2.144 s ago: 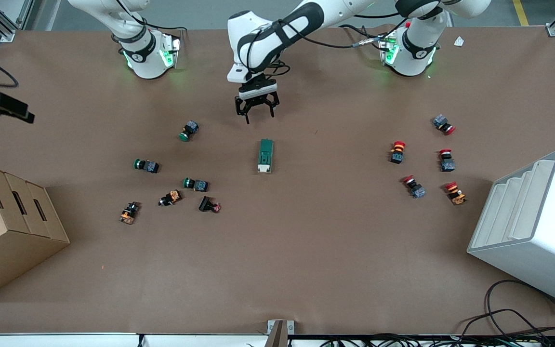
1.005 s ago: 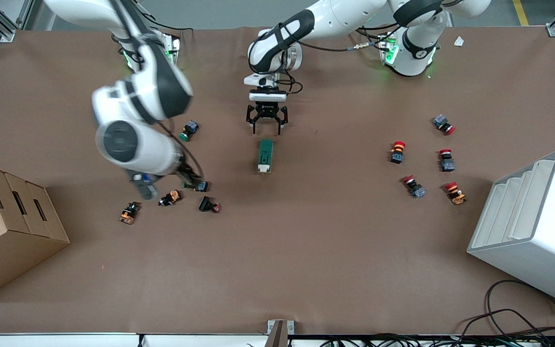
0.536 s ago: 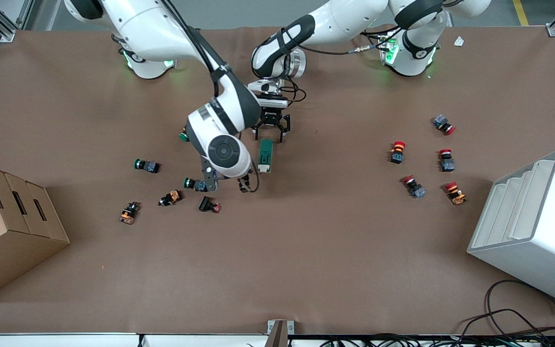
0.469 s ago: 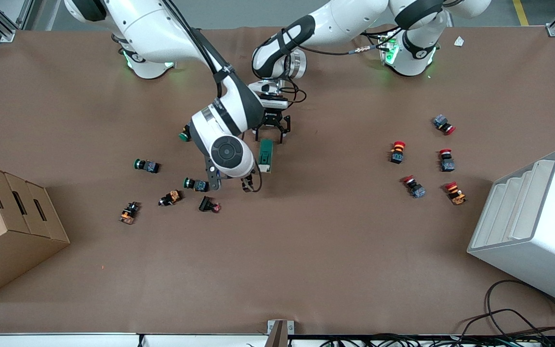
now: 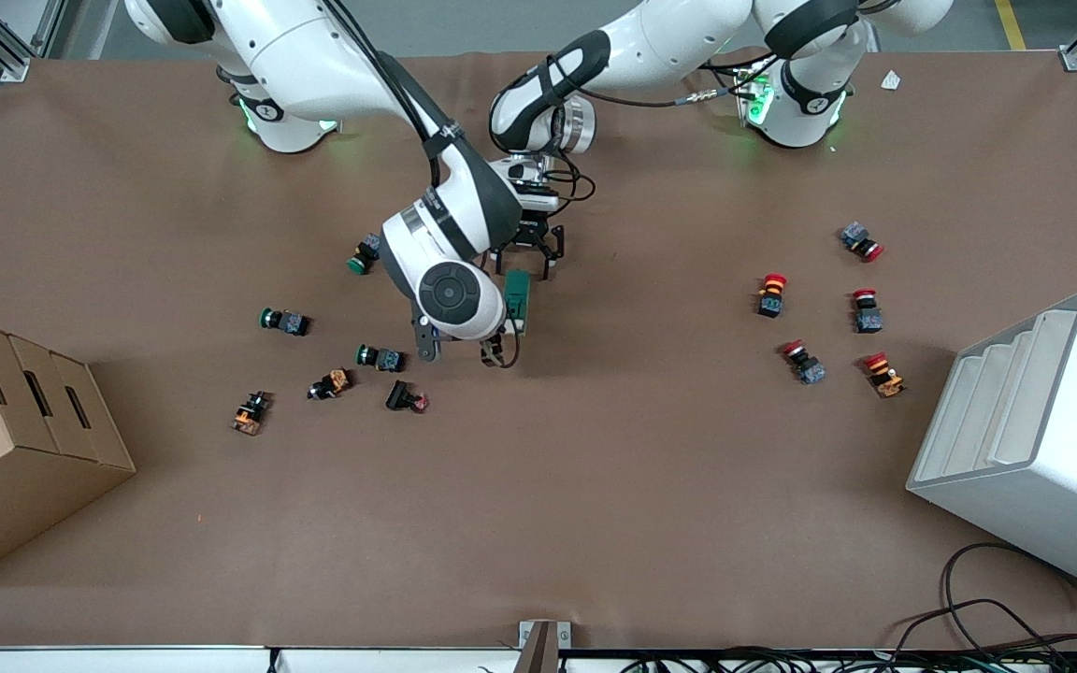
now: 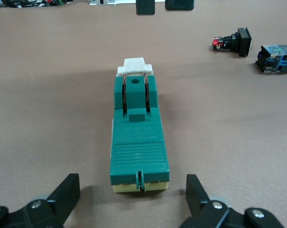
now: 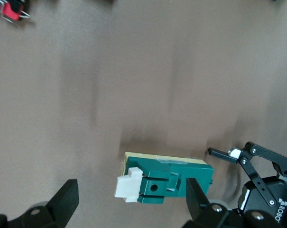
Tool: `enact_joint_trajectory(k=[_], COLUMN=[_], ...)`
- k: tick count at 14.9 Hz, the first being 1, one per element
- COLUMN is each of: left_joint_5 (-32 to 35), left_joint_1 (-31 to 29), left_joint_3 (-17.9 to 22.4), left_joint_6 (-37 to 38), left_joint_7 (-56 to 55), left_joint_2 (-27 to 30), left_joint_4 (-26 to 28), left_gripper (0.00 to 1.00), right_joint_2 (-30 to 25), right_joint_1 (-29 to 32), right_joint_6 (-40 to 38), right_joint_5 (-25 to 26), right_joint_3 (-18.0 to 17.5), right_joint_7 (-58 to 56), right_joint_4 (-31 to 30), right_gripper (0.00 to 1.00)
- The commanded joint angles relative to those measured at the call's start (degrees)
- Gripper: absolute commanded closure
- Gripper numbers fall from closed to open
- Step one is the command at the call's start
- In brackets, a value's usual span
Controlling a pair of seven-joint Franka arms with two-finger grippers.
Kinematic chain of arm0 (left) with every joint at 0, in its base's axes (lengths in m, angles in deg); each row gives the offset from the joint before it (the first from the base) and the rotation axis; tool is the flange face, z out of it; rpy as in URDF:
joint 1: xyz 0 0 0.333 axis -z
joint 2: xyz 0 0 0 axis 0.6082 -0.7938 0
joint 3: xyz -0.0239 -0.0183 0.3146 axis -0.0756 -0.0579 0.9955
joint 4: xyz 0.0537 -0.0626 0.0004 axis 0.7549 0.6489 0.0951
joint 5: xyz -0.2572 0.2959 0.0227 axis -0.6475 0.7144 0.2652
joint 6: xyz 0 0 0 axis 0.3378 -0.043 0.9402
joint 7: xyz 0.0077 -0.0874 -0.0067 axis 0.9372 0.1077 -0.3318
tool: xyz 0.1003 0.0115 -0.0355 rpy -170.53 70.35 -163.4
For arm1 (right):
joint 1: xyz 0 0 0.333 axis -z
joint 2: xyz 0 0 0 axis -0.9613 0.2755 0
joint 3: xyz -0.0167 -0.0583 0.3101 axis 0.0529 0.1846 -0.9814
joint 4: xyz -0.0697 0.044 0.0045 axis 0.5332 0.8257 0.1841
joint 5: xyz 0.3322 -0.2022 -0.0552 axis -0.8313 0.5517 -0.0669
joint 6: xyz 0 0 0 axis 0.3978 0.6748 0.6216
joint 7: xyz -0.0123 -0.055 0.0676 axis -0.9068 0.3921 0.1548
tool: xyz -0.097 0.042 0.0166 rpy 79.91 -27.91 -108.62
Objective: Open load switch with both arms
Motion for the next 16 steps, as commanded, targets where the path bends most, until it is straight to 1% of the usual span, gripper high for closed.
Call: enact_joint_trajectory(k=[1, 7, 12, 13, 16], left_joint_5=[0.9, 1.1, 2.0, 2.0, 2.0], left_joint_1=[2.0, 2.4, 5.4, 6.0, 6.1], left_joint_3=[0.6, 0.9, 3.9, 4.4, 4.5], left_joint_6=[2.2, 2.8, 3.5, 3.5, 3.5], left_joint_7=[-1.2, -1.2, -4.4, -4.9, -5.0], left_joint_2=[-4.2, -5.2, -5.4, -5.3, -5.4], left_joint_4=[-0.6, -0.6, -0.7, -0.8, -0.9], left_gripper=[0.02, 0.02, 0.02, 0.02, 0.02], right_joint_2=[1.9, 3.8, 4.3, 4.3, 3.9], right_joint_1=[-1.1, -2.0, -2.8, -3.1, -3.1], right_joint_6=[0.1, 2.4, 2.2, 1.9, -3.8], right_joint_5=[-1.1, -1.2, -1.5, -1.5, -1.5], right_joint_3=[0.6, 0.6, 0.6, 0.5, 0.5], right_joint_7=[1.0, 1.0, 1.0, 1.1, 1.3], right_joint_4=[0.5, 0.5, 0.4, 0.4, 0.6], right_gripper=[0.00, 0.00, 0.00, 0.00, 0.00])
